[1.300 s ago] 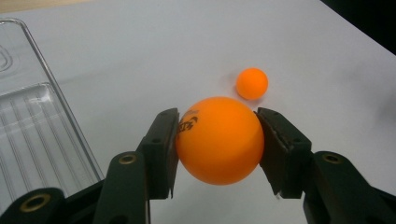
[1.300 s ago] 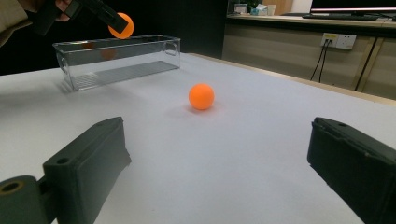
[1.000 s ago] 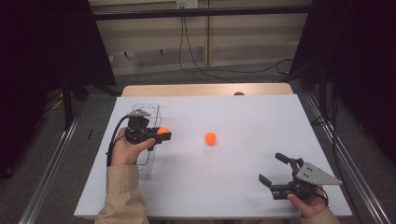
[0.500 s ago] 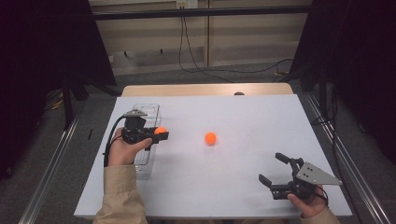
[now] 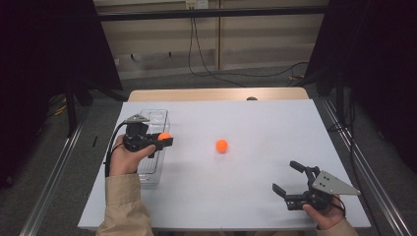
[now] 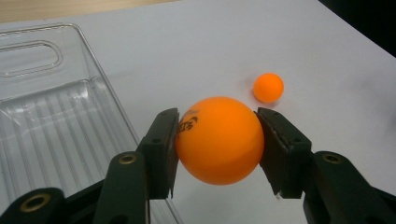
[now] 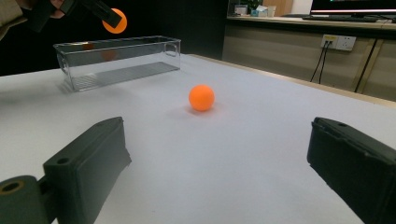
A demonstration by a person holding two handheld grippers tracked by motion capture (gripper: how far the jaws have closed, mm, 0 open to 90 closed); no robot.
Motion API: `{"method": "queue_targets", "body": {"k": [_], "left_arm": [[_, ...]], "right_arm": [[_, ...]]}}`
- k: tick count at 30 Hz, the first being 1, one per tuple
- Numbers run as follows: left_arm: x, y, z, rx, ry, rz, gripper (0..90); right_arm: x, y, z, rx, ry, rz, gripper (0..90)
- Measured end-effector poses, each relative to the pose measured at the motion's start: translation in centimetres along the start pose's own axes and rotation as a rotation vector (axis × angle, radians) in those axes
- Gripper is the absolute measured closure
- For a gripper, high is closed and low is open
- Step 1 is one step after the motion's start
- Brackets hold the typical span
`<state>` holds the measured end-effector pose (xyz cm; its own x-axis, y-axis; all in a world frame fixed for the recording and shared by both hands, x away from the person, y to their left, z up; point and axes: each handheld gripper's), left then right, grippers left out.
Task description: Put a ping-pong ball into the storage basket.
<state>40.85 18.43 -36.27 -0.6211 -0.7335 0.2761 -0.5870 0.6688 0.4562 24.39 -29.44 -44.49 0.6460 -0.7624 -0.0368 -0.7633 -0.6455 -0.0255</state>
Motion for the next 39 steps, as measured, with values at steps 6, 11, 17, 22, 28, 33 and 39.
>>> {"method": "queue_targets", "body": {"k": [6,11,17,22,28,33,39], "left_arm": [[-0.3,0.1,0.1,0.000,0.002,-0.007,50.8],[-0.4,0.3,0.1,0.010,-0.001,-0.015,50.8],[-0.7,0.6,0.1,0.013,0.008,-0.024,50.8],[-0.9,1.0,0.1,0.027,0.007,-0.017,50.8],[-1.0,1.3,0.1,0.040,0.014,-0.027,50.8],[-1.3,1.7,0.1,0.038,0.008,-0.041,50.8],[-1.5,1.8,0.2,0.036,0.005,-0.055,50.8]], "right_arm": [[0.0,0.0,0.0,0.001,0.002,0.000,4.1],[0.0,0.0,0.0,0.000,0.002,-0.001,4.1],[0.0,0.0,0.0,0.002,0.002,-0.001,4.1],[0.0,0.0,0.0,0.001,0.002,-0.001,4.1],[0.0,0.0,0.0,0.001,0.003,0.000,4.1],[0.0,0.0,0.0,0.001,0.003,-0.001,4.2],[0.0,0.0,0.0,0.001,0.003,-0.002,4.1]]}}
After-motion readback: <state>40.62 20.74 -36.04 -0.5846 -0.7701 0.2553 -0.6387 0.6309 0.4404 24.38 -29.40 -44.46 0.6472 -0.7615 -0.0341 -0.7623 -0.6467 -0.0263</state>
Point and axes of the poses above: each handheld gripper's, and its own axes: y roughly backward along the jaws, z roughly out of its underside, x roughly to its right, and after that the axes turned 13 degrees about x, right-handed
